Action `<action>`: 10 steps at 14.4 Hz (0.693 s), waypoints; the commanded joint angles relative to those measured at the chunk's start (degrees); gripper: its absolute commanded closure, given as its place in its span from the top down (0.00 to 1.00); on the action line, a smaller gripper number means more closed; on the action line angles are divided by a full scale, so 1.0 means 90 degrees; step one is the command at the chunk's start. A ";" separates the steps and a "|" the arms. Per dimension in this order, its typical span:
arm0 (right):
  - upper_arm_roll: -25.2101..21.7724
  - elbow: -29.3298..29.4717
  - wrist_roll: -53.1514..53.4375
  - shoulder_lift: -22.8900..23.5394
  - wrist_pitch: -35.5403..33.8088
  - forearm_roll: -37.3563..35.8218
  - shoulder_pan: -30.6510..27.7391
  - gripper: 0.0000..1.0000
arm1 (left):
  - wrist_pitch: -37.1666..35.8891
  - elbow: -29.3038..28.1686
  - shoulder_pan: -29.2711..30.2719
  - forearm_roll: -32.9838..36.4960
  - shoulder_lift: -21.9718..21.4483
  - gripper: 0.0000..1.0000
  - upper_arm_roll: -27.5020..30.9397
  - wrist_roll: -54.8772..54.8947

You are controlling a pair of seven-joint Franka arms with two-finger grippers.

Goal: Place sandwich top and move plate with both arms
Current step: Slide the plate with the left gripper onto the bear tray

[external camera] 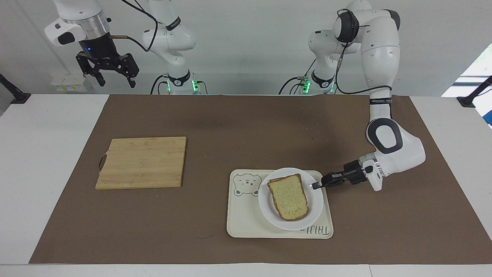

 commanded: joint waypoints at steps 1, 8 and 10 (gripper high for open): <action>0.0045 -0.0115 0.0117 -0.0101 0.0007 -0.0002 -0.0053 1.00 | 0.0246 -0.0133 -0.0172 -0.0145 -0.0015 0.00 0.0042 0.0207; 0.0045 -0.0115 0.0117 -0.0101 0.0007 -0.0002 -0.0053 1.00 | 0.0784 -0.0407 -0.0505 -0.0125 -0.0034 1.00 0.0071 0.0149; 0.0045 -0.0115 0.0117 -0.0101 0.0007 -0.0002 -0.0053 1.00 | 0.0705 -0.0417 -0.0456 -0.0116 -0.0141 1.00 0.0100 0.0120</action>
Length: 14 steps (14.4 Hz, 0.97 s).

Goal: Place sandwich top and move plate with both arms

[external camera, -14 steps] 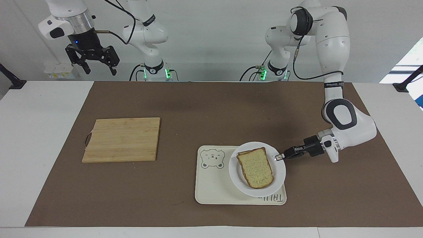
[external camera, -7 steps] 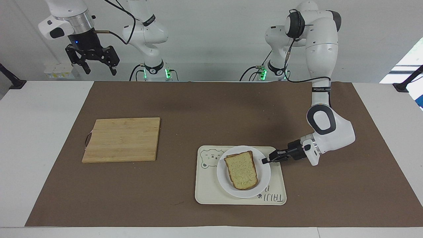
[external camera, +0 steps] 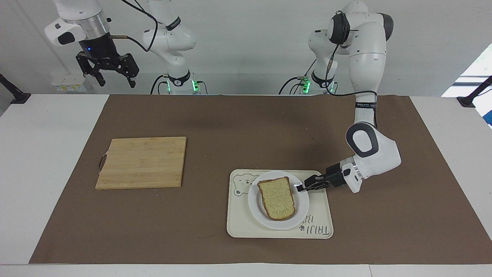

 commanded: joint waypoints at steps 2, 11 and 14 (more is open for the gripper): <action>0.0045 -0.0115 0.0117 -0.0101 0.0007 -0.0002 -0.0053 1.00 | 0.0040 -0.0375 -0.0041 -0.0074 -0.0560 1.00 0.0152 -0.0033; 0.0045 -0.0115 0.0117 -0.0101 0.0007 -0.0002 -0.0053 1.00 | 0.0088 -0.0415 -0.0061 0.2667 -0.1556 1.00 0.0299 -0.1585; 0.0045 -0.0115 0.0117 -0.0092 0.0017 -0.0003 -0.0053 1.00 | 0.0010 -0.0278 -0.0022 0.4032 -0.1907 1.00 0.0299 -0.2150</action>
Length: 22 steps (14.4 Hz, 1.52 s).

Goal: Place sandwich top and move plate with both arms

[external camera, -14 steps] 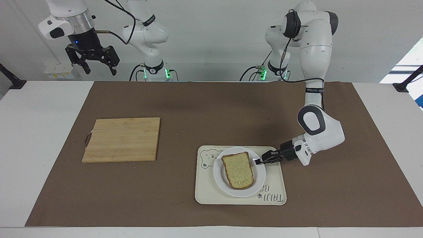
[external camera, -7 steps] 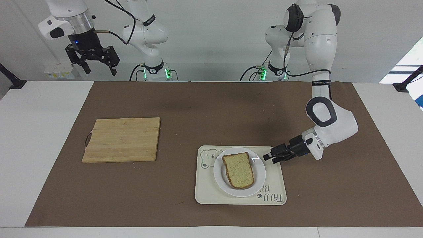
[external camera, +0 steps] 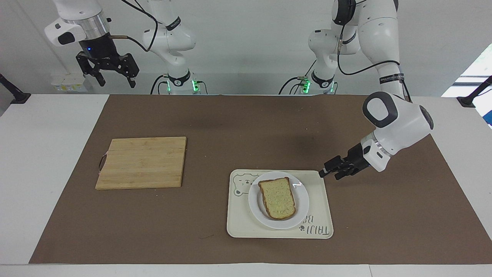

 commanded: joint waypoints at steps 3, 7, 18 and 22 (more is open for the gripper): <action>0.0045 -0.0114 0.0117 -0.0101 0.0007 -0.0002 -0.0053 1.00 | -0.0590 0.0024 -0.0039 0.1889 -0.0732 1.00 0.0262 -0.0466; 0.0045 -0.0114 0.0117 -0.0092 0.0007 -0.0002 -0.0053 1.00 | -0.1528 0.0201 -0.0011 0.2984 -0.1307 1.00 0.0282 -0.0486; 0.0045 -0.0114 0.0117 -0.0101 0.0007 -0.0002 -0.0053 1.00 | -0.3170 0.0807 0.0185 0.3738 -0.1981 1.00 0.0321 -0.0076; 0.0045 -0.0114 0.0117 -0.0101 0.0007 -0.0002 -0.0053 1.00 | -0.3345 0.0767 0.0175 0.3738 -0.2041 1.00 0.0321 -0.0105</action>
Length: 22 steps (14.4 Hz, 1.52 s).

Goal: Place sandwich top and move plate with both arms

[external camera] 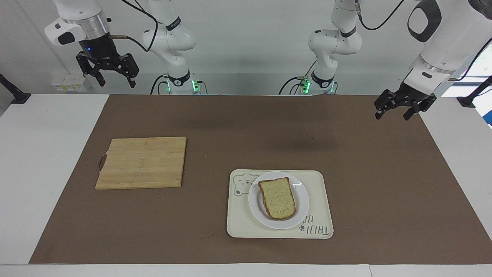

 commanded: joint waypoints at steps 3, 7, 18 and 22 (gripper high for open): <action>0.0045 -0.0114 0.0117 -0.0092 0.0007 -0.0002 -0.0053 1.00 | -0.0118 -0.0052 0.0035 0.0119 -0.0069 1.00 0.0005 0.0023; 0.0045 -0.0114 0.0117 -0.0092 0.0007 -0.0002 -0.0053 1.00 | -0.0089 -0.0052 0.0025 0.0110 -0.0060 1.00 -0.0005 0.0023; 0.0045 -0.0114 0.0117 -0.0101 0.0007 -0.0002 -0.0053 1.00 | -0.0508 0.0016 0.1100 0.0226 -0.0264 1.00 -0.1099 -0.0006; 0.0045 -0.0114 0.0117 -0.0101 0.0007 -0.0002 -0.0053 1.00 | -0.0927 0.0007 0.1070 0.0393 -0.0450 1.00 -0.1099 0.0043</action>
